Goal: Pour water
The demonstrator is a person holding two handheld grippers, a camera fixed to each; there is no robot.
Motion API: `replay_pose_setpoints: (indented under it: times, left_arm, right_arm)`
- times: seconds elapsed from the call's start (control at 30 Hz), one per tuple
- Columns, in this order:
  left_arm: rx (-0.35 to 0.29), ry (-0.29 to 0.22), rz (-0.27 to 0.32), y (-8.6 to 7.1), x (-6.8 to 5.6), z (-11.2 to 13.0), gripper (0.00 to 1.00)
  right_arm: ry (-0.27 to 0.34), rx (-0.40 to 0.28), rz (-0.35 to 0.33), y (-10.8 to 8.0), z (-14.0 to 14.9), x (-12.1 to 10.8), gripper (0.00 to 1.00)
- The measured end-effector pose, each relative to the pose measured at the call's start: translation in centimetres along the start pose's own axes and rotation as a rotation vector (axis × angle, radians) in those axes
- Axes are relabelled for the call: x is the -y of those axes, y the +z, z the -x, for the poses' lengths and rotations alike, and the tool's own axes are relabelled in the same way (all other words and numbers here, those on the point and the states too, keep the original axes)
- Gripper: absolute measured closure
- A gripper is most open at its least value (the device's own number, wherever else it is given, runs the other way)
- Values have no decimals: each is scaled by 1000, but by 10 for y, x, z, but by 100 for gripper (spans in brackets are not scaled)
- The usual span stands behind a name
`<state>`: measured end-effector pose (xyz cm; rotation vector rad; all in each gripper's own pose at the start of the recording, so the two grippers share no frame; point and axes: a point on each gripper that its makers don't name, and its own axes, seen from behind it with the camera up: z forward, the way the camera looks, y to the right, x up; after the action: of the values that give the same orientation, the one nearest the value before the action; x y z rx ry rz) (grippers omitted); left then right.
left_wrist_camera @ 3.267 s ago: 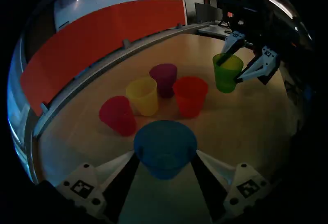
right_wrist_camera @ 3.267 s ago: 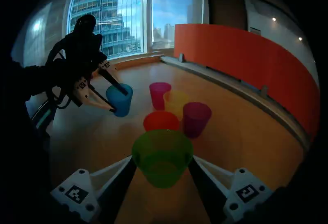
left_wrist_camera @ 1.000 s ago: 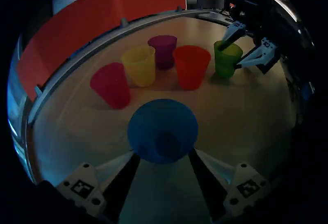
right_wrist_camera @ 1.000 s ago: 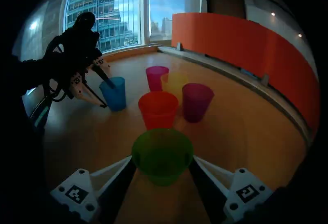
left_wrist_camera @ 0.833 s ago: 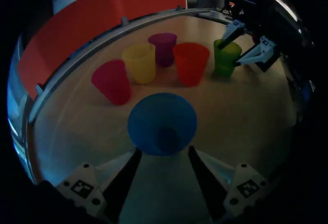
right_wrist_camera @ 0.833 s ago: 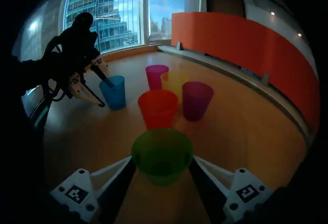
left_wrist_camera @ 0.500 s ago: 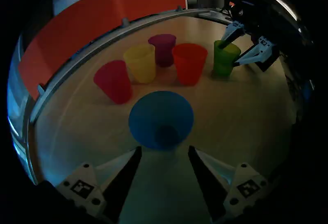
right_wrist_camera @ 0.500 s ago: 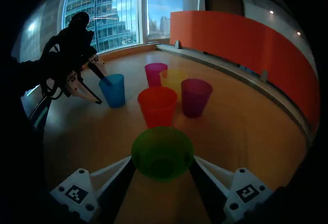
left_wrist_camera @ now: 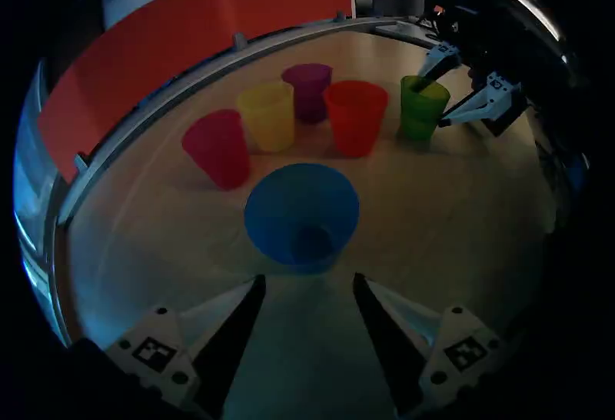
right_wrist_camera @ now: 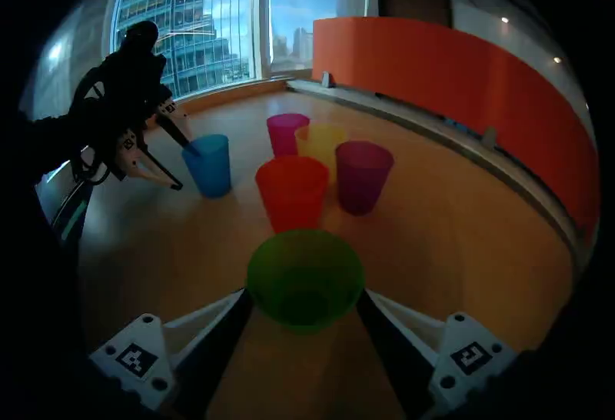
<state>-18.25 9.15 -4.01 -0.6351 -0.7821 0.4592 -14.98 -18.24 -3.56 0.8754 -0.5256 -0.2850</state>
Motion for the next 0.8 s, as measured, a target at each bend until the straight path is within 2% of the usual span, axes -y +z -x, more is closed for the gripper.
replay_pose_setpoints:
  times: [0.3, 0.8]
  left_arm:
    - [-27, -38, -30, -14, 2, 6, 16]
    - [-103, -90, -102, -48, 4, 9, 16]
  right_arm:
    - [0, -11, 31, -19, 4, 2, 1]
    - [24, -60, 106, -61, 7, 5, 1]
